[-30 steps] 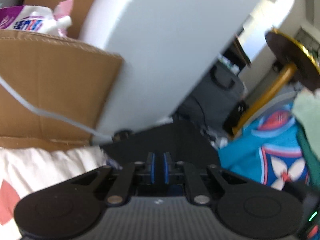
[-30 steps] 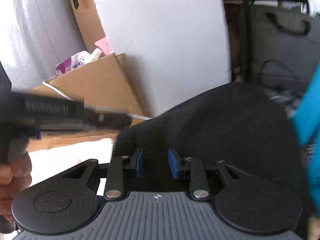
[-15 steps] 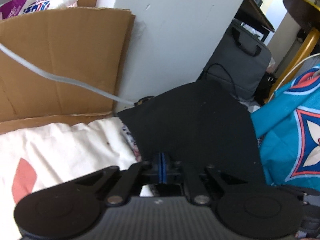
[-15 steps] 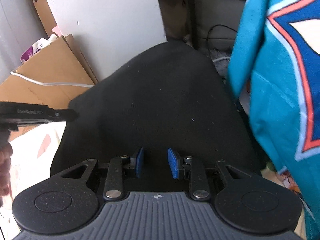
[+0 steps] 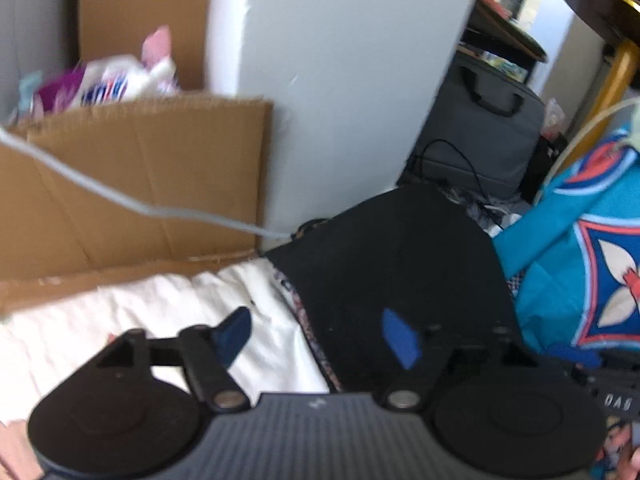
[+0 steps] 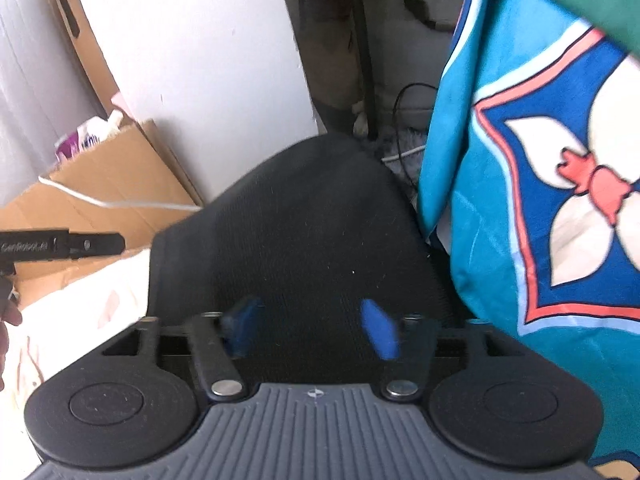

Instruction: Fold clothes

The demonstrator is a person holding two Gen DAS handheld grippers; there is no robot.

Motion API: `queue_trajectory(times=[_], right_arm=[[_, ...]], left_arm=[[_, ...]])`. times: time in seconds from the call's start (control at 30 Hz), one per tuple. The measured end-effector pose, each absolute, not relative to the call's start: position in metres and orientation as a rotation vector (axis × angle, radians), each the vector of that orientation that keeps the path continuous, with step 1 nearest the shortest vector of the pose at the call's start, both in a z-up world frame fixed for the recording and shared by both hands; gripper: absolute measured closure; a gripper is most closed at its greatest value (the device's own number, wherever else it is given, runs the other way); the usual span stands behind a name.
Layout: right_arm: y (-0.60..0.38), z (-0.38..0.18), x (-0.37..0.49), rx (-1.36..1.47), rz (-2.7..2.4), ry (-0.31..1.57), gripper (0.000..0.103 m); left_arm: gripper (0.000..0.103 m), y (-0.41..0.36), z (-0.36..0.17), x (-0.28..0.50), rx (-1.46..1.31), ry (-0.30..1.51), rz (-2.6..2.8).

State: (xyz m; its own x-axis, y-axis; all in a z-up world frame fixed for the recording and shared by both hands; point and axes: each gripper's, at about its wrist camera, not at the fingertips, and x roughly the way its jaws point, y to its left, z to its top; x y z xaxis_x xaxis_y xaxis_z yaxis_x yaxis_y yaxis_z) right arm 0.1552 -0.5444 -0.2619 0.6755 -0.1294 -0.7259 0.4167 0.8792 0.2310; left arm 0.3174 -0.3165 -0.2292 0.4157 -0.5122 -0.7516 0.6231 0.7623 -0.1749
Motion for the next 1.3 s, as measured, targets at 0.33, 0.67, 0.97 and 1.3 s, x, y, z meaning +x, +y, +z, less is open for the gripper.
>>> queue_trajectory(times=[0.33, 0.67, 0.97, 1.3], right_arm=[[-0.536, -0.212, 0.142, 0.462, -0.312, 0.829, 0.005], [-0.503, -0.144, 0.132, 0.448, -0.267, 0.845, 0.001], [-0.484, -0.090, 0.109, 0.459, -0.215, 0.878, 0.001], [-0.461, -0.025, 0.056, 0.468, -0.193, 0.886, 0.000]], left_arm=[[0.006, -0.317, -0.171, 0.291, 0.283, 0.938, -0.758], [0.002, -0.285, -0.078, 0.266, 0.298, 0.934, -0.743], [0.001, -0.236, -0.021, 0.248, 0.298, 1.017, -0.588], [0.001, -0.172, 0.067, 0.205, 0.276, 0.979, -0.571]])
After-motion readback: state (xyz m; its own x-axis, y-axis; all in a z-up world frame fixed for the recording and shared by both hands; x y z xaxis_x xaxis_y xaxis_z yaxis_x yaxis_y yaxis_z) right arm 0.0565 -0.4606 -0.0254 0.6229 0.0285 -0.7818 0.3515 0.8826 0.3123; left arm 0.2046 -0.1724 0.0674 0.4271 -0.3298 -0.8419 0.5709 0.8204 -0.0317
